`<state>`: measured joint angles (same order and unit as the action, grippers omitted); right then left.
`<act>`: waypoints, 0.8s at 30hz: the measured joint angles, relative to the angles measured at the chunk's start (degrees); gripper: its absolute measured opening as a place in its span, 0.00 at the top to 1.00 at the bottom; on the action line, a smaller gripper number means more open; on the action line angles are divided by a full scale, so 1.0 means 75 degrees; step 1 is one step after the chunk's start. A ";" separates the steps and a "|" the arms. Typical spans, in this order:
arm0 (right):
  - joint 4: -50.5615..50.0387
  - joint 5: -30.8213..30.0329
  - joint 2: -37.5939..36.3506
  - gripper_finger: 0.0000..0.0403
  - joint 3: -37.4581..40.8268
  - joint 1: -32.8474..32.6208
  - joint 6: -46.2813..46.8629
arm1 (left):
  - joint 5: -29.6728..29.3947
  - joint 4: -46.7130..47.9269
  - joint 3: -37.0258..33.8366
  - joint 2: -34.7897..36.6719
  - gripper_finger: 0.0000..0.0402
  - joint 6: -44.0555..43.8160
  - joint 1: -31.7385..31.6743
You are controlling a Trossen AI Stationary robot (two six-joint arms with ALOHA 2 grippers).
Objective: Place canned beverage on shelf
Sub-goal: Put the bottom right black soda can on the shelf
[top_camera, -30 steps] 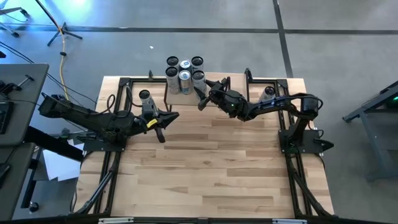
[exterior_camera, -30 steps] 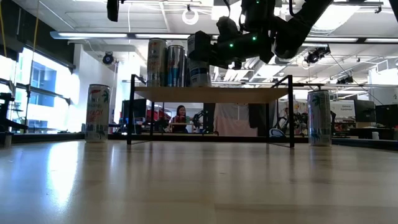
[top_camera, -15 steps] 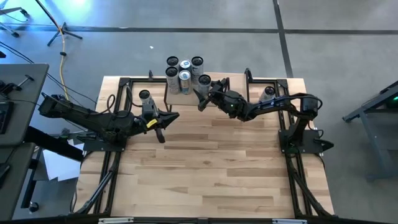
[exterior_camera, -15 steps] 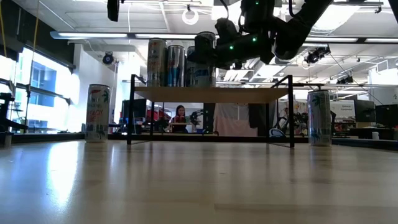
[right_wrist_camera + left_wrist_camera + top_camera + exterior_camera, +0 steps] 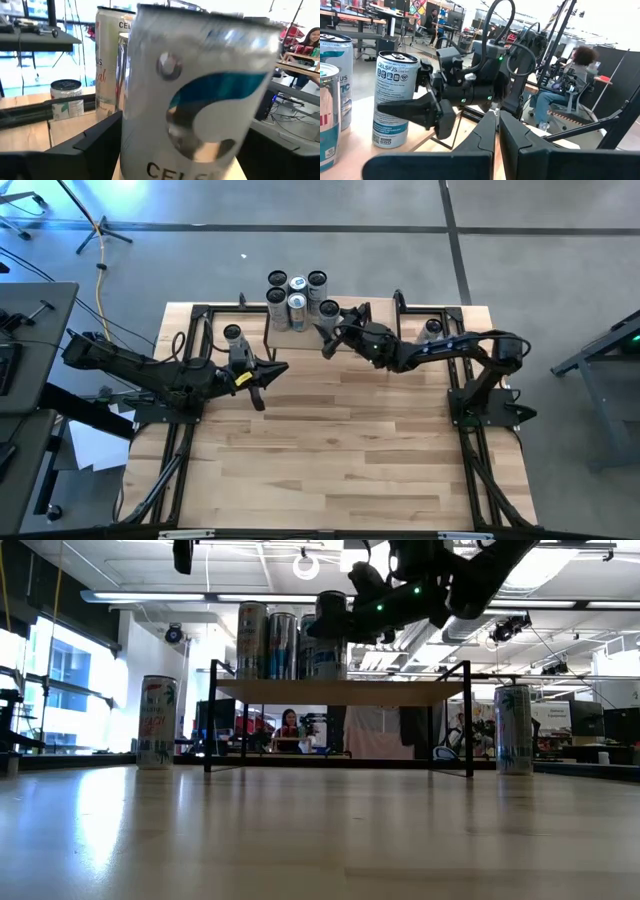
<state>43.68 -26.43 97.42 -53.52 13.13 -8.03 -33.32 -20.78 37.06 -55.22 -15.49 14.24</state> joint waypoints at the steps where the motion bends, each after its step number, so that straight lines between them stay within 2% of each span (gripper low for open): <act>1: -0.0218 0.0051 -0.0123 0.20 0.0000 0.0000 0.0000 | 0.0000 0.0000 0.0000 0.0000 1.00 0.0000 0.0000; 9: -0.1854 0.0325 -0.0912 0.20 0.0000 0.0027 0.0003 | 0.0000 0.0023 0.0000 0.0000 1.00 0.0024 0.0000; 18: -0.3148 0.1281 -0.1779 0.20 0.0000 0.0411 -0.0019 | -0.0003 0.0047 0.0000 0.0000 1.00 0.0018 0.0000; 24: -0.4545 0.2164 -0.2477 0.20 0.0000 0.0716 -0.0103 | -0.0003 -0.0008 0.0000 0.0000 1.00 -0.0085 0.0000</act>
<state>9.59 -10.20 78.84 -53.52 18.50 -8.80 -33.34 -20.84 37.06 -55.22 -16.12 14.24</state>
